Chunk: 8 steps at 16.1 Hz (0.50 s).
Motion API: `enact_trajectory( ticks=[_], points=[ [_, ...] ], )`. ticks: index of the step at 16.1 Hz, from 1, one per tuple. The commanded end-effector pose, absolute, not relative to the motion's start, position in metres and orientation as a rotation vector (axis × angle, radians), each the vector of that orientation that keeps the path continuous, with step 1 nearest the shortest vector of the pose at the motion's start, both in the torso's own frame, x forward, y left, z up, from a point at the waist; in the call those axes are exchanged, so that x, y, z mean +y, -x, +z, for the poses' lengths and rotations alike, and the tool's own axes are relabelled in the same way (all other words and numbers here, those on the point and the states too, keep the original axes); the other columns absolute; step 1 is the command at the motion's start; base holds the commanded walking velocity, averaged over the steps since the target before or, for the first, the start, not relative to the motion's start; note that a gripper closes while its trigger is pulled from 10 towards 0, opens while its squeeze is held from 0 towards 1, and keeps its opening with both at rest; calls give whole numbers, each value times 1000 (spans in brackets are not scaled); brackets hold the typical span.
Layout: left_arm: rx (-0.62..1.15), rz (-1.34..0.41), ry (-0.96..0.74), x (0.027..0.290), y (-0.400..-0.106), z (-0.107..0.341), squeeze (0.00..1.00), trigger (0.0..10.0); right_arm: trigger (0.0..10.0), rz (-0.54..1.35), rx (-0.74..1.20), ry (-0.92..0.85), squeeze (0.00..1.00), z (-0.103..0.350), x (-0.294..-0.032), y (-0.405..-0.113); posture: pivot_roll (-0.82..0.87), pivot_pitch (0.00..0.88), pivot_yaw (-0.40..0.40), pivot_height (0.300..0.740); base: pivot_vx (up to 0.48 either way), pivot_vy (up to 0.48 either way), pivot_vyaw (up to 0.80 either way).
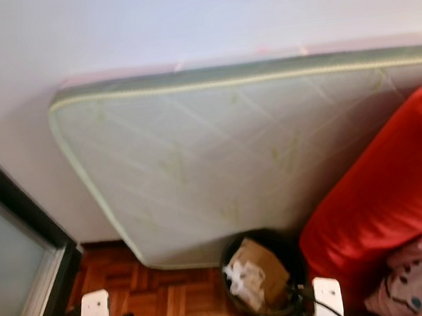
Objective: Clean up the room
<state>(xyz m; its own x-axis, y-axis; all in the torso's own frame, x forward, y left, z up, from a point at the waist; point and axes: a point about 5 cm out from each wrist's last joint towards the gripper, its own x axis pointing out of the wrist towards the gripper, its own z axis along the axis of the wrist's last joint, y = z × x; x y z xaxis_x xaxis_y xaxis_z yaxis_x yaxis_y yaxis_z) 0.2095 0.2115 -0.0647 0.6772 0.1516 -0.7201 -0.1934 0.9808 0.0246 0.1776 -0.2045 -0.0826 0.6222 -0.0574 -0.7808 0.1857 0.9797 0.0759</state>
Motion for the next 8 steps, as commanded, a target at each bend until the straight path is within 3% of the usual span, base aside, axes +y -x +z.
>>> enact_trajectory(
  ticks=[1, 4, 8],
  points=[
    [829, 213, 50, 214, -202, -69, 0, 10000, 10000, -135, 915, -159, 0, -86, -203, -172, 69, 16, 12, 740, -307, 0, 0],
    [829, 213, 50, 214, -202, -69, 0, 10000, 10000, -133, 913, -159, 0, -85, -202, -173, 70, 22, 12, 740, -291, 0, 0],
    [825, 217, 47, 214, -202, -68, 0, 10000, 10000, -128, 912, -158, 0, -85, -201, -174, 71, 27, 10, 740, 0, 0, 0]
  ],
)
